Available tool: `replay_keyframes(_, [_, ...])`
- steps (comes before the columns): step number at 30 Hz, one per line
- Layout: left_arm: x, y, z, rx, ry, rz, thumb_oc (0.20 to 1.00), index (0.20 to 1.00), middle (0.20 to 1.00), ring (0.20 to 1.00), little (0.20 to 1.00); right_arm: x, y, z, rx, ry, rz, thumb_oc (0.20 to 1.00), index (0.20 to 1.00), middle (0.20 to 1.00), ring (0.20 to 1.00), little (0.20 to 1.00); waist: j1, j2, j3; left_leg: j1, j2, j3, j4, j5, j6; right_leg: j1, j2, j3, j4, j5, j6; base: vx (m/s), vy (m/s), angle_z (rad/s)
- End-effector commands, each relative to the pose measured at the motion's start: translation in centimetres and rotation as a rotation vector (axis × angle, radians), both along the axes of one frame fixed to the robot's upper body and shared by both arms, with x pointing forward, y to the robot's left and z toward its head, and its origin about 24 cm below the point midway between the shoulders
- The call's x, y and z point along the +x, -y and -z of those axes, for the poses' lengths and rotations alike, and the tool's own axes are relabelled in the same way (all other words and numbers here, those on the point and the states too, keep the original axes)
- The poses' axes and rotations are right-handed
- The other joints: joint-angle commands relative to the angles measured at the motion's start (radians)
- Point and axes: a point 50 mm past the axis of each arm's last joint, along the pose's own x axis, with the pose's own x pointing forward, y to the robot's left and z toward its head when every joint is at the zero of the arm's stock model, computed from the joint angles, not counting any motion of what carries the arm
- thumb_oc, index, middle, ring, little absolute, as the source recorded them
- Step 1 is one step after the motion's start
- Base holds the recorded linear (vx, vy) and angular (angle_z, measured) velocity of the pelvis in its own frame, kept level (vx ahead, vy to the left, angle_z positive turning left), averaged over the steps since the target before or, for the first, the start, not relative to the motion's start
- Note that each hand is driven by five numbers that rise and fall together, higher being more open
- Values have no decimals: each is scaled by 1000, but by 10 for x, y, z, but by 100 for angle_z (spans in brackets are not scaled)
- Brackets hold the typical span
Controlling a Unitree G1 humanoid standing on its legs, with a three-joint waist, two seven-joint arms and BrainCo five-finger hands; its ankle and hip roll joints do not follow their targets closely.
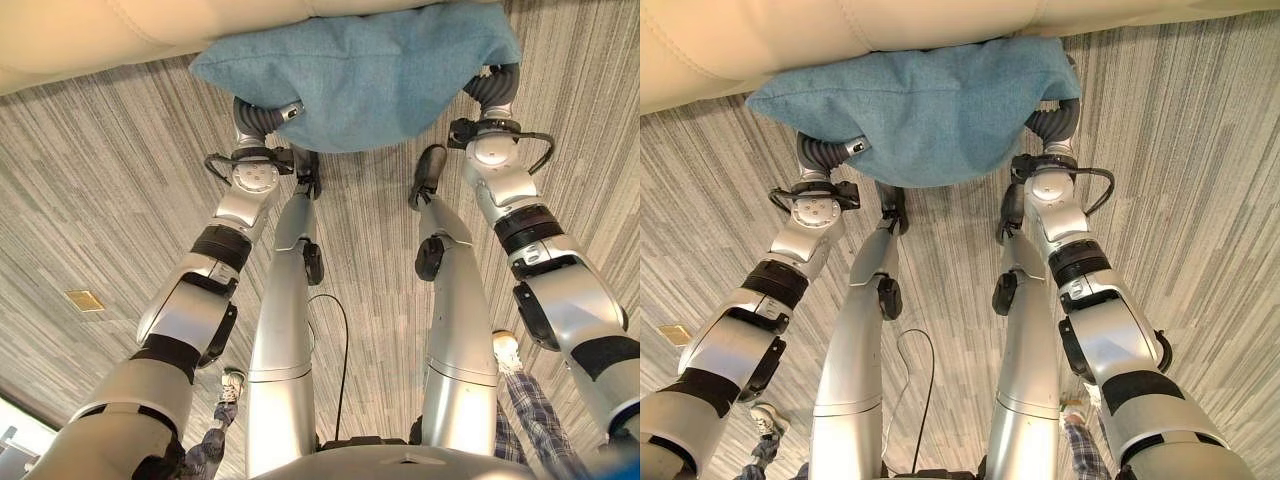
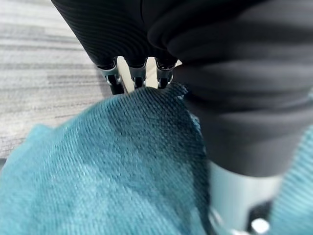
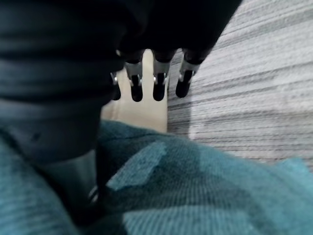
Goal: Pick up all the scattered cushions and arrange them neatly on the sofa.
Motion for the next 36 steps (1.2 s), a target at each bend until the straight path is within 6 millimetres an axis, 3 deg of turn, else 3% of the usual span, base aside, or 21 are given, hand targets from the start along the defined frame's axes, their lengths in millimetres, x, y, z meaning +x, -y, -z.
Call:
replay_keyframes(1, [-9, 44, 6, -34, 66, 147, 200, 200, 200, 200, 200, -13, -50, 4, 32, 103, -174, 200, 200, 200, 200, 200, -21, 33, -181, 9, 12, -43, 13, -95, -20, 6, 32, 20, -18, 30, 101, -11, -36, 4])
replay_keyframes(5, [-13, 54, 0, -77, 102, 188, 200, 200, 200, 200, 200, -17, -52, 1, 28, 136, -181, 200, 200, 200, 200, 200, -23, 23, -197, 54, 14, -51, -5, -92, -26, 55, 37, 8, -30, 29, 98, -40, -21, 5])
replay_keyframes(12, [-25, 51, 8, -163, 126, 219, 200, 200, 200, 200, 200, -26, -47, 25, 35, 113, -212, 200, 200, 200, 200, 200, -25, 11, -203, 260, 14, -59, -137, -65, -44, 234, 44, -11, -98, 38, 95, -42, -20, 0])
replay_keyframes(18, [-43, 54, 42, -177, 60, 293, 200, 200, 200, 200, 200, -42, -44, 63, 77, 48, -257, 200, 200, 200, 200, 200, -30, 15, -228, 464, 17, -63, -228, -44, -69, 426, 44, -34, -174, 27, 81, 9, -57, -1])
replay_keyframes(19, [-46, 54, 48, -189, 47, 305, 200, 200, 200, 200, 200, -46, -43, 69, 89, 41, -262, 200, 200, 200, 200, 200, -31, 13, -228, 486, 19, -56, -236, -15, -67, 452, 44, -47, -193, 54, 69, -84, -48, -3])
replay_keyframes(21, [-54, 54, 63, -199, 10, 320, 200, 200, 200, 200, 200, -53, -42, 86, 99, -1, -270, 200, 200, 200, 200, 200, -33, 15, -229, 568, 21, -53, -254, -17, -72, 528, 45, -59, -214, 52, 65, -54, -39, -3])
replay_keyframes(26, [-80, 50, 108, -239, -110, 346, 200, 200, 200, 200, 200, -80, -34, 133, 102, -116, -282, 200, 200, 200, 200, 200, -45, 14, -229, 846, 44, -29, -335, -3, -96, 811, 55, -91, -320, 41, 56, 18, -73, -5])
replay_keyframes(28, [-88, 42, 118, -250, -131, 331, 200, 200, 200, 200, 200, -87, -27, 142, 80, -139, -272, 200, 200, 200, 200, 200, -49, 13, -233, 942, 52, -15, -364, -1, -100, 916, 63, -101, -364, 38, 54, 130, -61, -6])
replay_keyframes(29, [-98, 30, 128, -240, -149, 307, 200, 200, 200, 200, 200, -98, -15, 150, 53, -155, -248, 200, 200, 200, 200, 200, -59, 10, -249, 1074, 73, 12, -400, -3, -104, 1053, 75, -108, -420, 40, 55, 139, -45, -7])
replay_keyframes(30, [-98, 30, 127, -240, -149, 307, 200, 200, 200, 200, 200, -98, -15, 150, 53, -155, -248, 200, 200, 200, 200, 200, -59, 10, -250, 1073, 73, 12, -402, 0, -104, 1054, 76, -108, -425, 44, 55, 199, -43, -18])
replay_keyframes(31, [-104, 25, 132, -226, -157, 290, 200, 200, 200, 200, 200, -106, -10, 156, 43, -168, -240, 200, 200, 200, 200, 200, -72, 8, -272, 1183, 87, 43, -436, -6, -106, 1163, 89, -103, -475, 44, 60, 82, -13, -17])
replay_keyframes(36, [-112, 22, 140, -234, -187, 274, 200, 200, 200, 200, 200, -114, -5, 166, 15, -208, -237, 200, 200, 200, 200, 200, -87, 11, -331, 1311, 99, 86, -496, 3, -113, 1292, 121, -98, -538, 41, 62, 124, -28, -20])
